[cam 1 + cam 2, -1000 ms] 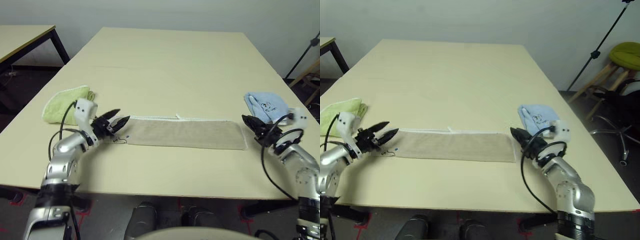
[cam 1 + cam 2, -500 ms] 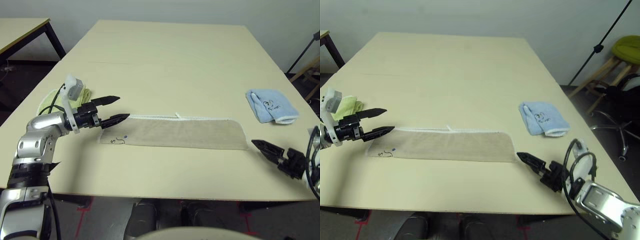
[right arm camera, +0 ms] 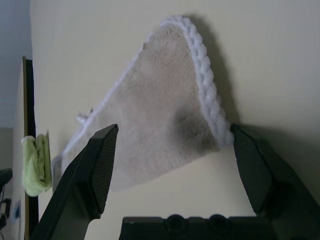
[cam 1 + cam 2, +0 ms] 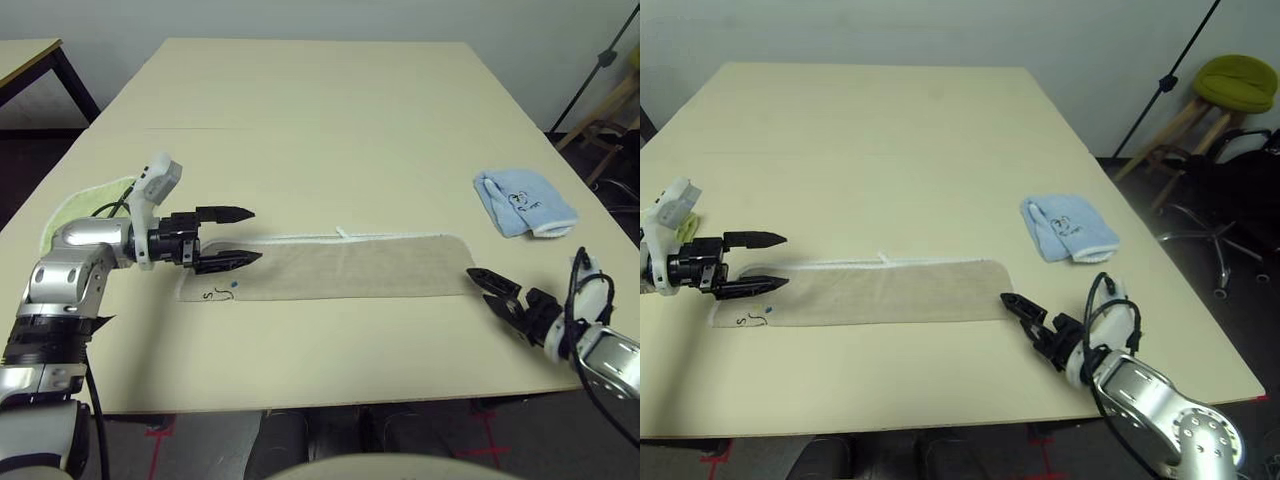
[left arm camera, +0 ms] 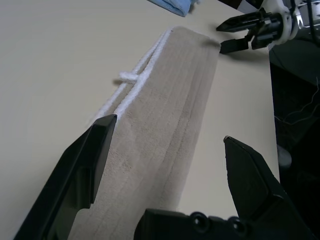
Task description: Fold the towel and set it aside.
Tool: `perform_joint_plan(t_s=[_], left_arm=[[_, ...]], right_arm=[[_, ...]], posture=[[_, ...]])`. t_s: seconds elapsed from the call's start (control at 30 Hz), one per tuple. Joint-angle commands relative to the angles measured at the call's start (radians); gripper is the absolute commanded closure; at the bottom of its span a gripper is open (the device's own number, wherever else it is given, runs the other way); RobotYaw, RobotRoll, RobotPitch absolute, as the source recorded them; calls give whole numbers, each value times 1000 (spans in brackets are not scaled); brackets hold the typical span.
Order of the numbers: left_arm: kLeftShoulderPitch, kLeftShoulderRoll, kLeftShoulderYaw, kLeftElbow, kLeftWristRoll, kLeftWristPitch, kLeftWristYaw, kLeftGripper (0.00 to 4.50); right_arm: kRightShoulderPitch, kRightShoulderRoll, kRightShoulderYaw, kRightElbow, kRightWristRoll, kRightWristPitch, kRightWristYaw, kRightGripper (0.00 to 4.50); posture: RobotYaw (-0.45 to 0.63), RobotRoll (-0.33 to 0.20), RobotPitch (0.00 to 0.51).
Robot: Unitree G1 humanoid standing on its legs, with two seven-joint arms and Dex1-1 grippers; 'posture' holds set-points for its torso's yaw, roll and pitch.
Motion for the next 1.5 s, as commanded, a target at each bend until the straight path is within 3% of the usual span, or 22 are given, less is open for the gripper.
perform_joint_plan(t_s=[0.03, 0.07, 0.4, 0.57, 0.77, 0.87, 0.97, 1.17, 1.5], left_arm=[[33, 23, 32, -33, -24, 17, -14, 0], [39, 26, 38, -37, -32, 22, -16, 0], [58, 42, 56, -25, -31, 20, -6, 0], [41, 25, 44, 4, -23, 18, 10, 0], [32, 18, 35, 32, -14, 9, 7, 0], [23, 11, 29, 41, -9, 6, 8, 0], [16, 6, 26, 47, -6, 4, 7, 0], [0, -5, 18, 55, 1, 5, 7, 0], [20, -10, 28, 18, -8, 23, 25, 0]], right_arm=[[-20, 30, 57, 47, -74, -12, -41, 440], [-28, 37, 60, 50, -94, -18, -43, 660], [-43, 94, 24, 3, -252, -98, 4, 4465], [0, 49, 13, -40, -418, -139, 92, 4491], [43, -17, -48, -82, -514, -147, 177, 4491], [70, -63, -72, -104, -557, -138, 235, 4491], [112, -166, -70, -146, -628, -112, 339, 4491], [73, -380, 119, -273, -834, -88, 552, 4491], [-113, -339, 387, -321, -954, 9, 684, 4491]], posture=[[61, 0, 79], [67, 0, 76], [53, 0, 78], [37, 0, 80], [6, 0, 83], [2, 0, 84], [-4, 0, 87], [-5, 0, 87], [24, 0, 86]])
